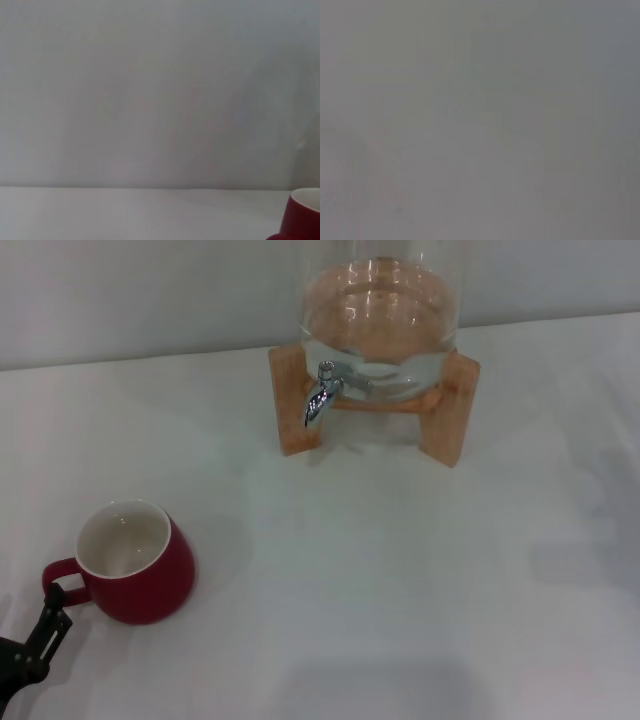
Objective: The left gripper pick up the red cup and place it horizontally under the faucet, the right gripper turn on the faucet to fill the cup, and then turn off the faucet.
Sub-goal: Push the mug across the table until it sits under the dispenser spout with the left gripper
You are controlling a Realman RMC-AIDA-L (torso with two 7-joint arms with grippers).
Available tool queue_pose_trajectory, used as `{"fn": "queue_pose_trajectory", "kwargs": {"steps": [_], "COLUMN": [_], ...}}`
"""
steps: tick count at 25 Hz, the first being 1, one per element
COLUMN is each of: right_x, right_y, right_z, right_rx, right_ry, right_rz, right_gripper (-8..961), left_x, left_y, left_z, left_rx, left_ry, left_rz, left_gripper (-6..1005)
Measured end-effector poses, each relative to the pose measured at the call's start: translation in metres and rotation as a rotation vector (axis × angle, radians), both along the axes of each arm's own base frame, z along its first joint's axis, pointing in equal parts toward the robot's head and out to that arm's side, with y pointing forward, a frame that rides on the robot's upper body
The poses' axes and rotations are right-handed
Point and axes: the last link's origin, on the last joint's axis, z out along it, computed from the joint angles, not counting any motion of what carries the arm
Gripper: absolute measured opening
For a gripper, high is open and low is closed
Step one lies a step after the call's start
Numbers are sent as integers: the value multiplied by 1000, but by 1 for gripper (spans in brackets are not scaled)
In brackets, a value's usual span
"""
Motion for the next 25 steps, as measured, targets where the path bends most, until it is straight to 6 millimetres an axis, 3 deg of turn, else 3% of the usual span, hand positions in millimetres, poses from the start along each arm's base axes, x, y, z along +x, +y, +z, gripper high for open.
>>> {"fn": "queue_pose_trajectory", "kwargs": {"steps": [25], "right_x": [-2], "right_y": [-1], "right_z": [0], "right_rx": [7], "right_ry": [2], "right_rz": [12], "right_gripper": [659], "left_x": [-4], "left_y": [8], "left_z": [1], "left_rx": [-19], "left_ry": [19], "left_rz": [0], "left_gripper": [870]}}
